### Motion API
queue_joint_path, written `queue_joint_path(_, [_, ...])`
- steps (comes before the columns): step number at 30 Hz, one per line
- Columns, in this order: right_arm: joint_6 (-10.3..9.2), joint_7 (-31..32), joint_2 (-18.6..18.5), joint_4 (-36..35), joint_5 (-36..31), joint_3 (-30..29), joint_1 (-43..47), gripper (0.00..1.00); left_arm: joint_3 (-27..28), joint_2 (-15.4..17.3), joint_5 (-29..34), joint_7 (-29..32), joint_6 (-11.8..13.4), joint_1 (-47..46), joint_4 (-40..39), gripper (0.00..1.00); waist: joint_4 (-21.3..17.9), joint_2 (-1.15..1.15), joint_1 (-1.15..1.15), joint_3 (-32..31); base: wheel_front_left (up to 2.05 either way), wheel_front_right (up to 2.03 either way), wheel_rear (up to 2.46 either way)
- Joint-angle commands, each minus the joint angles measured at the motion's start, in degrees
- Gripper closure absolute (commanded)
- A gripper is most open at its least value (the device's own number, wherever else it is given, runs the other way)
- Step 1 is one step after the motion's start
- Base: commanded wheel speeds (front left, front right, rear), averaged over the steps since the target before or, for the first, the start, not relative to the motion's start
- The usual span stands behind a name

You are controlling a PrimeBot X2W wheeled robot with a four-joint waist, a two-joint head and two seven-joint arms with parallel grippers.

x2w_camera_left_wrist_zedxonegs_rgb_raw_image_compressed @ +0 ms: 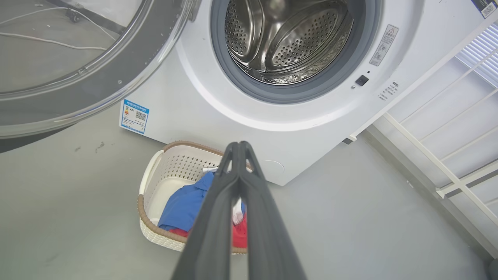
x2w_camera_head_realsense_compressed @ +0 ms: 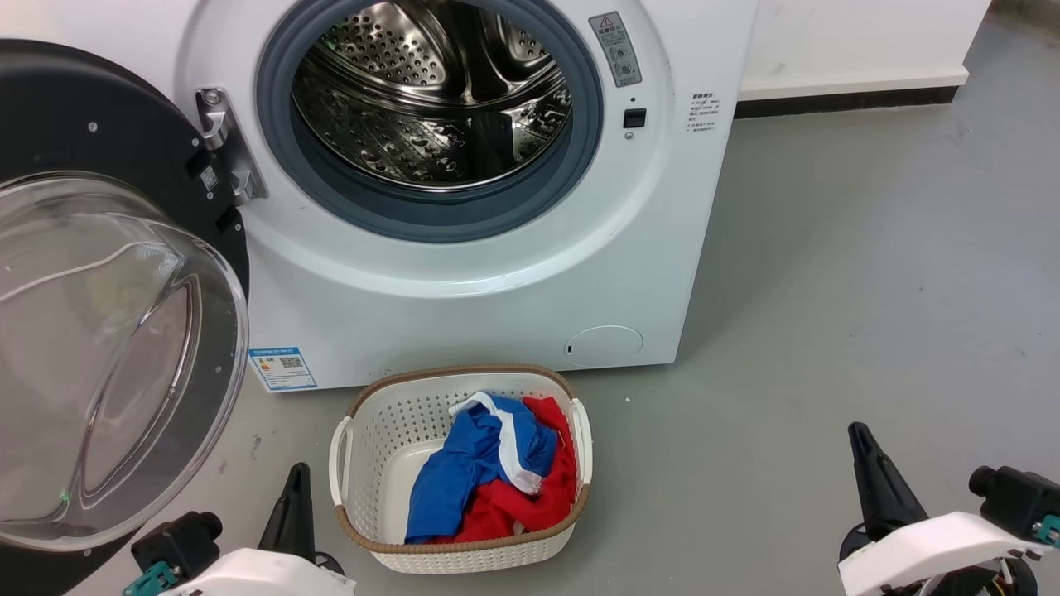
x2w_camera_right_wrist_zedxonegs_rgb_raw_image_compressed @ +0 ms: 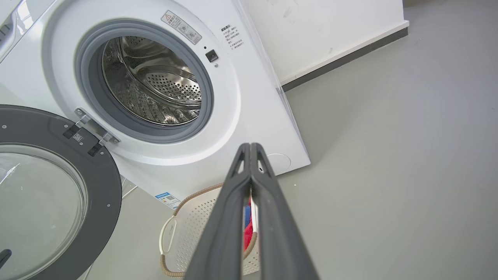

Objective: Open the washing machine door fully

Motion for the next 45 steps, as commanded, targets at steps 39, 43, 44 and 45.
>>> queue_joint_path(39, [0.01,4.4,0.13,2.19,32.3,-2.24,-4.71,1.0,4.01,-1.1,-29.04,7.09,-2.9,-5.19,0.35,1.0,1.93,0.0,0.0,0.21,0.0,0.0,0.0])
queue_joint_path(43, [0.01,4.78,0.14,2.44,34.78,-2.4,-5.06,1.0,4.29,-1.18,-31.32,7.66,-3.18,-5.42,0.44,1.0,2.13,0.0,0.0,0.23,0.0,0.0,0.0])
queue_joint_path(44, [0.01,4.88,0.14,2.49,35.43,-2.44,-5.13,1.0,4.36,-1.2,-31.87,7.79,-3.24,-5.47,0.46,1.0,2.18,0.0,0.0,0.23,0.0,0.0,0.0])
queue_joint_path(45, [0.01,4.92,0.15,2.56,36.08,-2.48,-5.19,1.0,4.42,-1.22,-32.43,7.94,-3.22,-5.54,0.49,1.0,2.23,0.0,0.0,0.24,0.0,0.0,0.0])
